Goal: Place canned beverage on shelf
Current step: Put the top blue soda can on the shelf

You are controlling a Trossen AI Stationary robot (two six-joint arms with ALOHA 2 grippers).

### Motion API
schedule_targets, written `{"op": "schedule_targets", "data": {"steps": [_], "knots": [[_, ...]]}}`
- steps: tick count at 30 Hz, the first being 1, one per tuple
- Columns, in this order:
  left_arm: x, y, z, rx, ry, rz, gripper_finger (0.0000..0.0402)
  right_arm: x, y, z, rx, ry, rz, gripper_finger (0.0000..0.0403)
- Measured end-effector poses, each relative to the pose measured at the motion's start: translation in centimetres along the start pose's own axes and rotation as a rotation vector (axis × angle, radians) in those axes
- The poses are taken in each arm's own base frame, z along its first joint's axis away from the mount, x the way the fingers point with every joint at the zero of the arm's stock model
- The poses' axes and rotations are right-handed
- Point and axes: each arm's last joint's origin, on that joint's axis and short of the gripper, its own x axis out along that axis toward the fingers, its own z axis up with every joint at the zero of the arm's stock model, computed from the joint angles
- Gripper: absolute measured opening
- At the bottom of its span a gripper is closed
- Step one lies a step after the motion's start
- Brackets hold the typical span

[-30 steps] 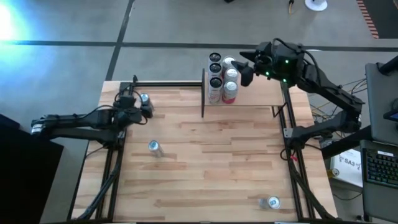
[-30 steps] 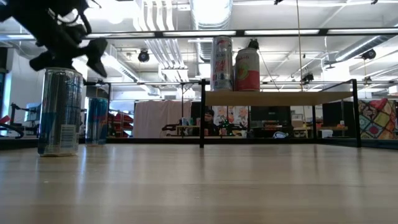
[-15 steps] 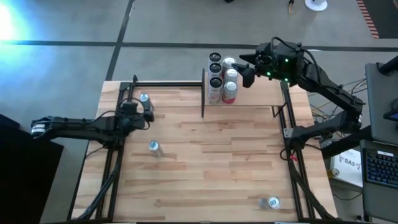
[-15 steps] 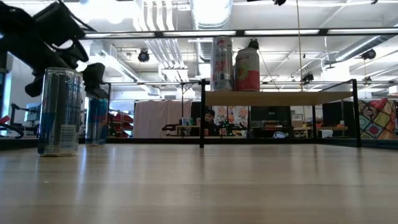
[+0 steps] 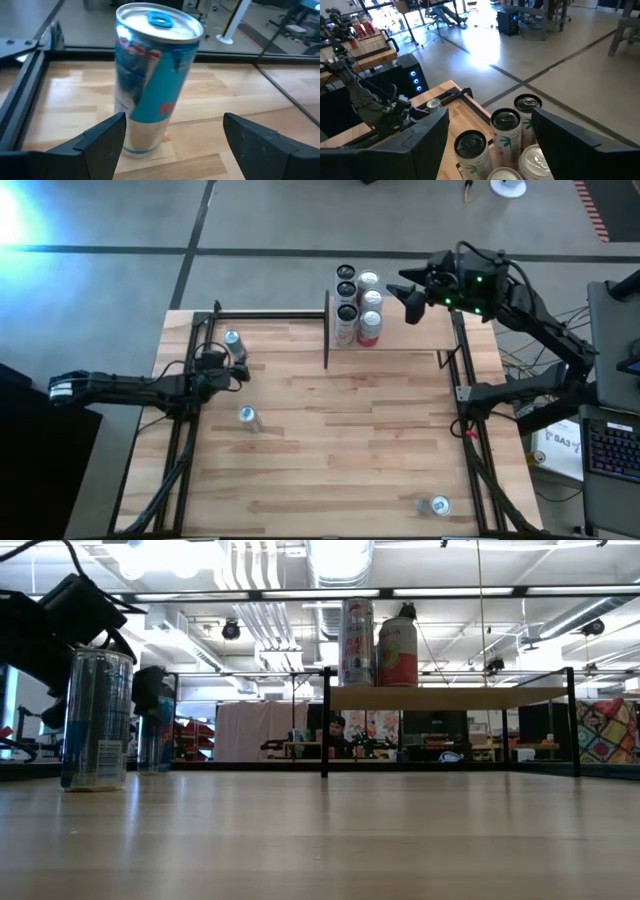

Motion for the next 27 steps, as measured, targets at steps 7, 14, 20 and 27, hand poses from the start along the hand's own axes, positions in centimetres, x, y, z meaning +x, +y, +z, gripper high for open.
{"op": "schedule_targets", "data": {"steps": [7,14,20,27], "knots": [[0.5,0.5,0.2,0.022,-0.039,0.064,0.0312,0.4,-0.2,-0.1,-0.013,0.013,-0.010,0.0274],[1.6,1.0,0.6,-0.006,-0.074,0.067,0.0312,0.4,-0.1,-0.1,-0.017,0.014,-0.008,0.0274],[2.6,1.7,0.9,0.001,-0.072,0.091,0.0312,0.3,-0.2,-0.3,-0.019,0.036,-0.012,0.0274],[3.9,2.3,1.4,0.034,-0.037,0.083,0.0311,0.2,-0.2,-0.5,-0.020,0.053,-0.016,0.0274]]}}
